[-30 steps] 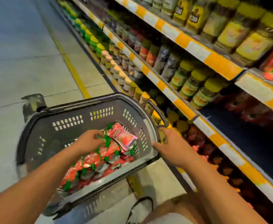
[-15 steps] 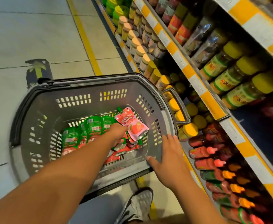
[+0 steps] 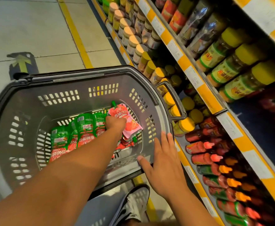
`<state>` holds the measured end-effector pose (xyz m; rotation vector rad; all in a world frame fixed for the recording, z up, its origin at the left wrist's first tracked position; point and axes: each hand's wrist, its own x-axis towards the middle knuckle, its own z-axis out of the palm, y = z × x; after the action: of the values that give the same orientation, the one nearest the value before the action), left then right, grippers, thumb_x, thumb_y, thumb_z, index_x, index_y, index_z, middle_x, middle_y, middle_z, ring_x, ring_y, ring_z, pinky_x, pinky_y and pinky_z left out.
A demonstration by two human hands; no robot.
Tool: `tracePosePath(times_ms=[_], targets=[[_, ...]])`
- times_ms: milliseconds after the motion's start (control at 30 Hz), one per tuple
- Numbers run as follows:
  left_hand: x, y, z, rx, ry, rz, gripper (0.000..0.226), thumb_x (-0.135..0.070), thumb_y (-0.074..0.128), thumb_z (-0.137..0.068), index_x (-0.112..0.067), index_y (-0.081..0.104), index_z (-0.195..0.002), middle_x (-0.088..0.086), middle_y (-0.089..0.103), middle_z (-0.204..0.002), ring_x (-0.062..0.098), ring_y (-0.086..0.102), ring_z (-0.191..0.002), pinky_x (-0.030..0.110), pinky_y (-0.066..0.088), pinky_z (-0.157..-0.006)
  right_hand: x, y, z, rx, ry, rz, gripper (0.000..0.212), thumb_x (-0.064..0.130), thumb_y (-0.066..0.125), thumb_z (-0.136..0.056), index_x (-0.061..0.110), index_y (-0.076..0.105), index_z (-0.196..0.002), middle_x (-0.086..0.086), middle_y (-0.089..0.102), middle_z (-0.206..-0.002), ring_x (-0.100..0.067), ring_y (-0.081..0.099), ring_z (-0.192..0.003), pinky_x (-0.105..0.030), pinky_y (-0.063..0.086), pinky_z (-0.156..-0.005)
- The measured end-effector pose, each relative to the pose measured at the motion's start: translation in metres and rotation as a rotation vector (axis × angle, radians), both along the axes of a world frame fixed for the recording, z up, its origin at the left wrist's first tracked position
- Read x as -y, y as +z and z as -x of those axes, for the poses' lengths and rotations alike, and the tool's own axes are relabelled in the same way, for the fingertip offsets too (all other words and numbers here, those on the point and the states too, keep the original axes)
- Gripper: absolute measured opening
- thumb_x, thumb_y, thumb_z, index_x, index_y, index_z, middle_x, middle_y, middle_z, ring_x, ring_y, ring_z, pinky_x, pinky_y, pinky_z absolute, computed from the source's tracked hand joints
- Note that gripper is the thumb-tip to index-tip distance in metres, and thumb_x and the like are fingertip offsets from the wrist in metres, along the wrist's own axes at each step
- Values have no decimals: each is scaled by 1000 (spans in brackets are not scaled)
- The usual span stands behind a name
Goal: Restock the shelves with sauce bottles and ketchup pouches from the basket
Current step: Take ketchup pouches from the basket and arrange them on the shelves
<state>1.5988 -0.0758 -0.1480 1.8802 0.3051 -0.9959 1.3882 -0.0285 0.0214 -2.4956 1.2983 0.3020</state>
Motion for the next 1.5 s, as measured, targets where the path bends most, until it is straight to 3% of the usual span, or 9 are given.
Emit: tracePosePath(times_ms=[233, 400, 500, 767, 900, 967, 1100, 1333, 1500], targets=[[3, 12, -5, 30, -52, 40, 57, -2, 76, -78, -10, 49, -127, 13, 63, -122, 37, 63, -107, 53, 58, -93, 0, 6, 0, 9, 5, -28, 92, 73, 36, -98, 19, 6, -166, 4, -21, -171, -13, -32, -153, -33, -6, -126], [-27, 46, -8, 61, -156, 270, 29, 7, 73, -81, -13, 69, -101, 9, 74, -104, 31, 70, -99, 48, 60, -91, 0, 9, 6, 73, 2, -56, 90, 68, 42, -100, 18, 5, -166, 5, -12, -173, -11, -25, -155, -30, -7, -125], [-49, 81, -8, 41, -180, 431, 27, 7, 72, -88, -16, 71, -101, 7, 77, -105, 28, 73, -99, 52, 59, -94, 0, 9, 13, 151, -23, -120, 88, 62, 49, -101, 20, 8, -166, 5, -4, -174, -10, -14, -158, -30, 0, -127], [-77, 203, 36, 53, -530, 776, 41, 11, 73, -85, -9, 67, -120, 13, 78, -110, 30, 76, -101, 46, 60, -88, 2, 45, 33, 769, -406, -339, 80, 50, 73, -91, 31, 36, -159, 15, 49, -155, -5, 45, -142, -43, 40, -118], [-72, 250, 88, 86, -742, 891, 43, 14, 74, -81, -6, 67, -119, 10, 79, -101, 20, 76, -87, 29, 59, -71, 0, 70, 64, 1048, -467, -389, 30, 19, 74, -94, 26, 71, -123, 3, 78, -110, -18, 74, -100, -43, 61, -88], [-67, 267, 114, 113, -833, 937, 48, 14, 78, -78, -6, 67, -121, 11, 79, -104, 19, 75, -89, 28, 59, -73, -6, 83, 85, 1148, -504, -351, 17, 19, 76, -93, 23, 77, -109, -4, 79, -100, -29, 75, -91, -51, 60, -81], [-57, 292, 165, 146, -945, 996, 49, 11, 78, -78, -4, 66, -123, 14, 78, -108, 23, 75, -94, 30, 59, -79, -14, 101, 134, 1268, -582, -303, 20, 25, 77, -90, 19, 78, -109, -11, 79, -100, -43, 73, -94, -62, 59, -85], [-46, 328, 285, 187, -1183, 882, 36, -6, 81, -85, -13, 70, -118, 1, 80, -103, 18, 77, -95, 42, 62, -84, -33, 127, 253, 1348, -745, -291, 31, 28, 75, -87, 8, 76, -111, -12, 79, -105, -31, 77, -97, -42, 61, -83], [-45, 331, 383, 116, -1342, 838, 21, -12, 80, -89, -17, 73, -108, -3, 81, -97, 13, 78, -89, 32, 64, -74, -51, 134, 349, 1349, -878, -320, 33, 27, 72, -89, 3, 75, -111, -16, 79, -104, -31, 77, -97, -37, 61, -82]])
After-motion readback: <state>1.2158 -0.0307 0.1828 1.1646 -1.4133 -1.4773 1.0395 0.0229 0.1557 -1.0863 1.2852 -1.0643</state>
